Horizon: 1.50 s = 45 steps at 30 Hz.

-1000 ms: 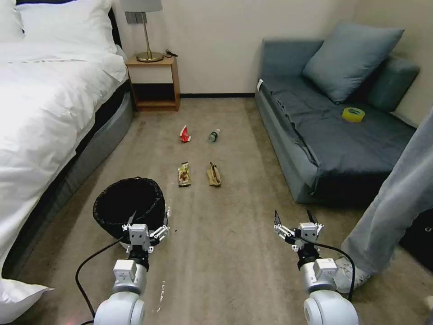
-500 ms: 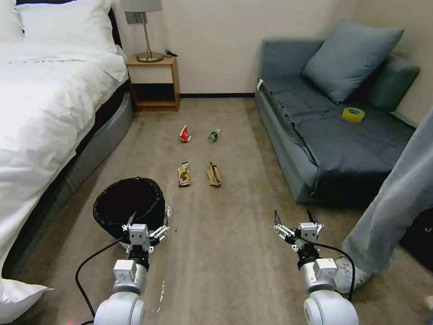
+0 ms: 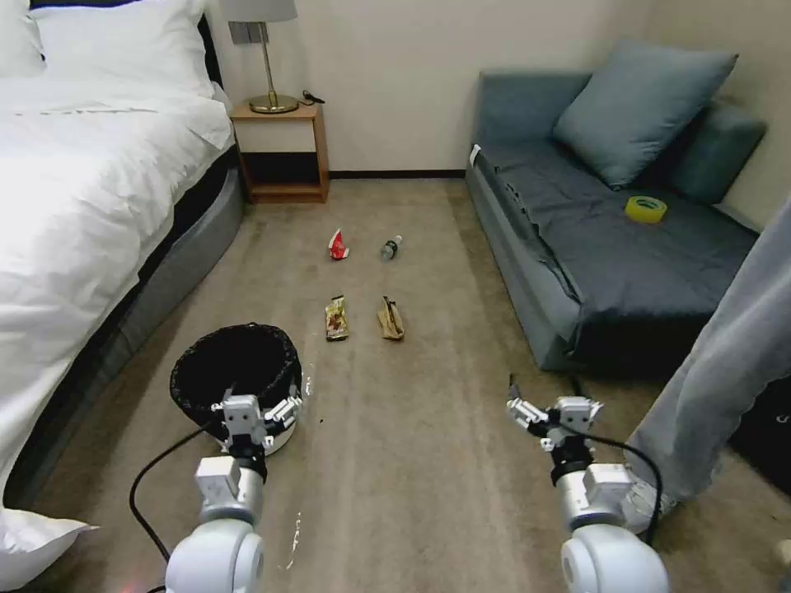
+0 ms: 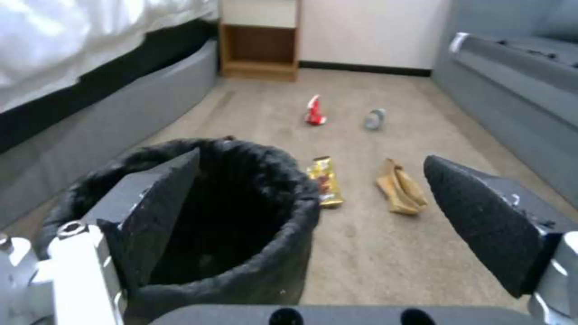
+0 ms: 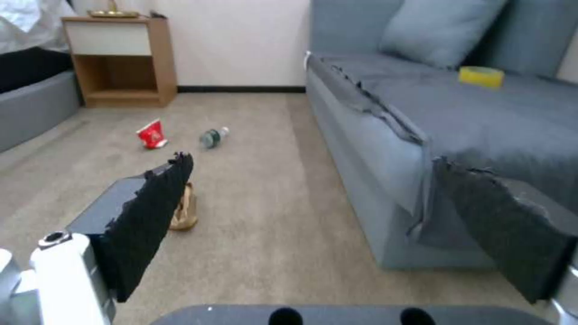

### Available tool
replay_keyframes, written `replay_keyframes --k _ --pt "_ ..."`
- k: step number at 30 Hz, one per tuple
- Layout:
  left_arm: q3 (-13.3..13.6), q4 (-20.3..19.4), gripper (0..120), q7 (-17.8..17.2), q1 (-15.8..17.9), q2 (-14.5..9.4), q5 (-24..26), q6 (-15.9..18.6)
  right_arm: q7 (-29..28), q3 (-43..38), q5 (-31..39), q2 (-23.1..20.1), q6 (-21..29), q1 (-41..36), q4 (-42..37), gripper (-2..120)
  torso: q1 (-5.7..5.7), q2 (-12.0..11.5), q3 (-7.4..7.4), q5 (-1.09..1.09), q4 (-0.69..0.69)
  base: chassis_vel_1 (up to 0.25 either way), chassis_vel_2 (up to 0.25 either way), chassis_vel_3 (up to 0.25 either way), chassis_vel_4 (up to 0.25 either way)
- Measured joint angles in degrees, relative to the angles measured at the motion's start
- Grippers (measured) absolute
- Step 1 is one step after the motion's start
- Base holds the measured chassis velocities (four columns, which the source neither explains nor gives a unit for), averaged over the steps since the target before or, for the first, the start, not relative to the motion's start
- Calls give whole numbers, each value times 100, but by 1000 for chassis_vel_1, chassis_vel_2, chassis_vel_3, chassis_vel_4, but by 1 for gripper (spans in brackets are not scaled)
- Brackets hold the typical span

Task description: Pick up the trash bin, then pick up the garbage on the floor and place it into the trash bin.

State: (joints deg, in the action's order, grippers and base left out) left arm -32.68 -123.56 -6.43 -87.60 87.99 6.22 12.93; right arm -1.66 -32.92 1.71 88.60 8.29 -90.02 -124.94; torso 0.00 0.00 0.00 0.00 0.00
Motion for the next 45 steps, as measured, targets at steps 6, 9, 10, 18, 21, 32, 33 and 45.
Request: replay_keyframes --k 6,9,10,18,21,32,33,45 --pt "-339 -342 100 -368 35 -118 385 556 -180 -152 247 228 743 -122 -890 100 0 0 0 0 0 0 0 0 0" --pt "-504 -279 100 -500 72 -236 535 714 -249 -175 307 276 836 -178 -1008 100 0 0 0 1 0 0 0 0 0" --pt "-504 -279 100 -500 72 -236 535 714 -249 -175 307 276 836 -178 -1008 100 0 0 0 1 0 0 0 0 0" --pt "-1137 115 100 -627 399 -555 1052 1088 -263 -163 308 269 800 -192 -962 100 0 0 0 -1 0 0 0 0 0" --pt "-1435 285 100 -792 658 -820 1648 1473 -263 -124 293 270 787 -176 -911 100 0 0 0 0 0 0 0 0 0" --pt "-1448 1232 100 -1668 1907 -1739 3024 2288 -249 -49 237 277 782 -96 -787 100 0 0 1 -1 0 0 0 0 0" --pt "-1448 1232 100 -1668 1907 -1739 3024 2288 -249 -49 237 277 782 -96 -787 100 0 0 1 -1 0 0 0 0 0" --pt "-1026 2265 100 -2635 2621 -1946 4264 2876 -245 -125 257 251 781 -23 -754 100 0 0 1 0 0 0 0 0 0"
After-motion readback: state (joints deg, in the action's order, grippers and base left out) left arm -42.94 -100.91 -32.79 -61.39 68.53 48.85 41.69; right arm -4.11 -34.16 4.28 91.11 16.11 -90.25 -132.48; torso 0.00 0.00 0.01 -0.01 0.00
